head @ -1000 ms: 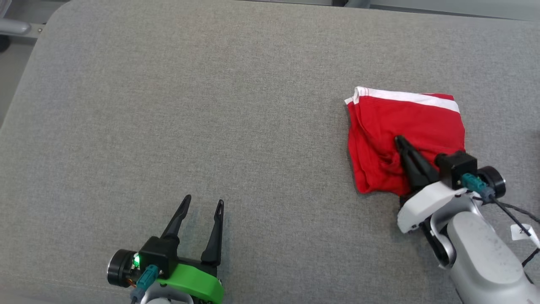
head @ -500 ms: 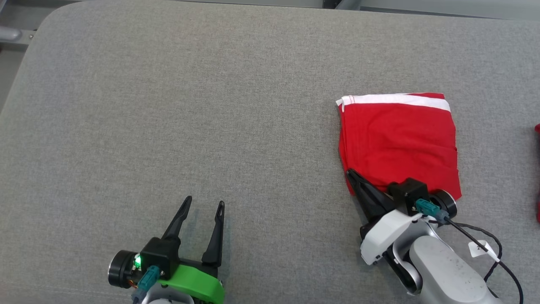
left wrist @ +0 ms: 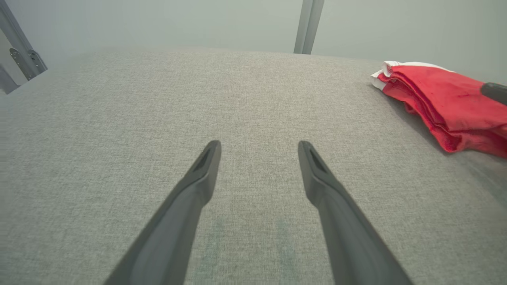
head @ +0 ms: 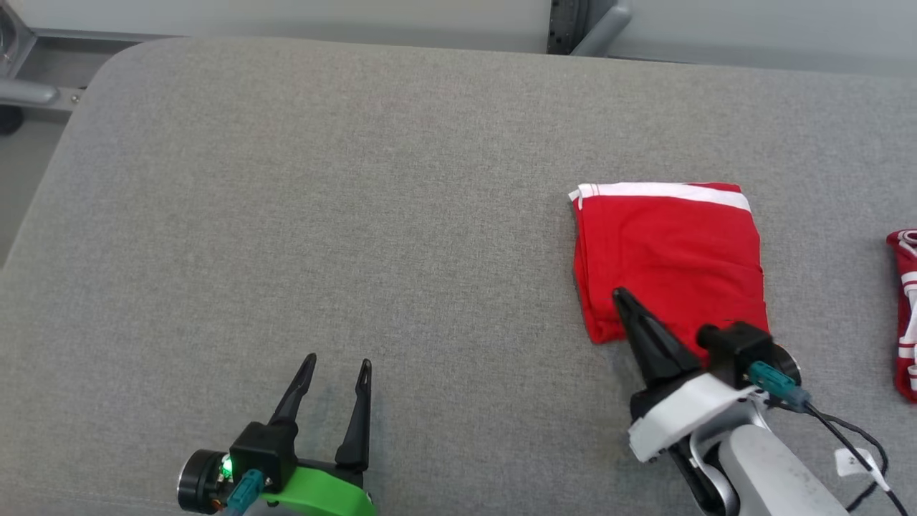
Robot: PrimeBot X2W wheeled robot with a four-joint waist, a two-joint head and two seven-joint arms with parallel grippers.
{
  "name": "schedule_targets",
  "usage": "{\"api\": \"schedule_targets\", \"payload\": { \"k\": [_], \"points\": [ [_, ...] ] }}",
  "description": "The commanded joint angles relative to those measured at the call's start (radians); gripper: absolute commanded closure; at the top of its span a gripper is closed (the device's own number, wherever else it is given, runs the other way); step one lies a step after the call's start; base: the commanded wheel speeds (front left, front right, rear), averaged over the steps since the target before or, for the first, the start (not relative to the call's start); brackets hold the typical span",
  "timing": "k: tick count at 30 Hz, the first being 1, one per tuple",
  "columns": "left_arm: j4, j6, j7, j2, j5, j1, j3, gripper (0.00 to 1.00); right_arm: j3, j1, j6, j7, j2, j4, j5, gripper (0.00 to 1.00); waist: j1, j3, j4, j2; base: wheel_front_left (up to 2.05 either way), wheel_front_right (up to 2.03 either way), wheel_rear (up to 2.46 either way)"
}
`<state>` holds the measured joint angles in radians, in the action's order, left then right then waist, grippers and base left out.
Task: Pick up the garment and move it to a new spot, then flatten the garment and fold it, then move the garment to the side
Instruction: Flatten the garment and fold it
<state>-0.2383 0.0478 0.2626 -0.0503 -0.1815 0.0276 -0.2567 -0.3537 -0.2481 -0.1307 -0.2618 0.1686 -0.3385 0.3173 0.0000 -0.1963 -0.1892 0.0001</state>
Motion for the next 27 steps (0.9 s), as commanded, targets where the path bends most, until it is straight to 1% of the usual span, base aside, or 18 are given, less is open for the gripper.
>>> {"api": "schedule_targets", "payload": {
  "k": [1,5,6,7,8,9,10,19,27],
  "points": [
    [0.0,-0.005,0.002,-0.001,-0.001,-0.015,0.005,0.0,0.017,0.025,0.0,-0.004,0.002,0.015,-0.007,1.0,0.0,0.031,0.003,-0.0001,0.0,0.0,0.0],
    [0.007,-0.01,0.002,-0.002,0.003,-0.038,0.028,0.0,0.121,0.113,0.0,-0.003,-0.004,0.093,-0.035,1.0,0.0,0.069,0.01,-0.0001,0.0,0.0,0.0],
    [0.01,-0.012,0.002,-0.002,0.005,-0.044,0.037,0.0,0.146,0.133,0.0,-0.003,-0.006,0.108,-0.042,0.84,0.0,0.077,0.013,-0.0001,0.0,0.0,0.0],
    [0.013,-0.013,0.002,-0.002,0.004,-0.049,0.046,0.0,0.17,0.152,0.0,-0.003,-0.006,0.119,-0.05,0.63,0.0,0.084,0.016,-0.0001,0.0,0.0,0.0],
    [0.013,-0.013,0.002,-0.002,0.005,-0.055,0.053,0.0,0.195,0.173,0.0,-0.003,-0.005,0.127,-0.059,0.52,0.0,0.091,0.018,-0.0001,0.0,0.0,0.0],
    [0.015,-0.013,0.002,-0.002,0.006,-0.061,0.058,0.0,0.217,0.192,0.0,-0.003,-0.004,0.128,-0.068,0.21,0.0,0.099,0.02,-0.0001,0.0,0.0,0.0],
    [0.018,-0.011,0.002,-0.002,0.001,-0.067,0.066,0.0,0.239,0.207,0.0,-0.003,-0.004,0.133,-0.076,0.0,0.0,0.106,0.022,-0.0001,0.0,0.0,0.0],
    [0.023,0.014,0.002,-0.002,-0.011,-0.114,0.126,0.0,0.407,0.301,0.0,-0.003,-0.012,0.104,-0.108,0.0,0.0,0.151,0.046,-0.0001,0.0,0.0,0.0],
    [0.035,0.025,0.002,-0.002,0.007,-0.147,0.165,0.0,0.491,0.335,0.0,-0.003,-0.034,0.082,-0.118,0.0,0.0,0.17,0.064,-0.0001,0.0,0.0,0.0]
  ]
}}
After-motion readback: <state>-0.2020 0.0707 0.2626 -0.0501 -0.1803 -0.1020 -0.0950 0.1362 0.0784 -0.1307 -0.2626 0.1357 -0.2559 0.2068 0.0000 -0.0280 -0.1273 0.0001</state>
